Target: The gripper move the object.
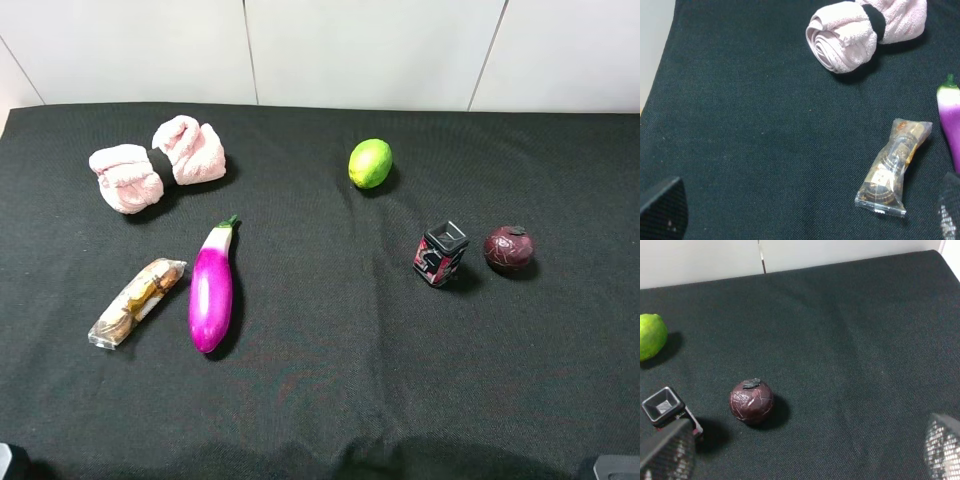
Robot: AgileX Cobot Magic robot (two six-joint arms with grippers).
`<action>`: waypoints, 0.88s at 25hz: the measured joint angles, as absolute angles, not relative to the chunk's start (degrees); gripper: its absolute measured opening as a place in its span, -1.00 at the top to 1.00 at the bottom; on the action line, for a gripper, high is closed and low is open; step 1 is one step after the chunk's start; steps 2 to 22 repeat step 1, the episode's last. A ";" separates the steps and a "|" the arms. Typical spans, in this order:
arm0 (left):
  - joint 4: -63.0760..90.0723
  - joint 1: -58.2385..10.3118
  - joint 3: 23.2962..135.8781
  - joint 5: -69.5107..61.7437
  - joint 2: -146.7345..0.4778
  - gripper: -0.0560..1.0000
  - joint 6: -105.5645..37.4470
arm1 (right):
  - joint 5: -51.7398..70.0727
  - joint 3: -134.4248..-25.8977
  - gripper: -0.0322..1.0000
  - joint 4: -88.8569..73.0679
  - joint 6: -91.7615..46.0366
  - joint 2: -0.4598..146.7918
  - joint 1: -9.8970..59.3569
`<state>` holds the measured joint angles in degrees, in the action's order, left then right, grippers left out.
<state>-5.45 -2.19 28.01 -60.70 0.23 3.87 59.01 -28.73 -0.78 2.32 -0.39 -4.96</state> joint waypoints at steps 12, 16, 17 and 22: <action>-5.45 -2.19 28.01 -60.70 0.23 -0.99 3.87 | 59.01 -28.73 -0.41 -0.78 2.32 -0.39 -4.96; -5.45 -2.19 28.01 -60.70 0.23 -0.99 3.87 | 59.01 -28.73 -0.41 -0.78 2.32 -0.39 -4.96; -5.45 -2.19 28.01 -60.70 0.23 -0.99 3.87 | 59.01 -28.73 -0.41 -0.78 2.32 -0.39 -4.96; -5.45 -2.19 28.01 -60.70 0.23 -0.99 3.87 | 59.01 -28.73 -0.41 -0.78 2.32 -0.39 -4.96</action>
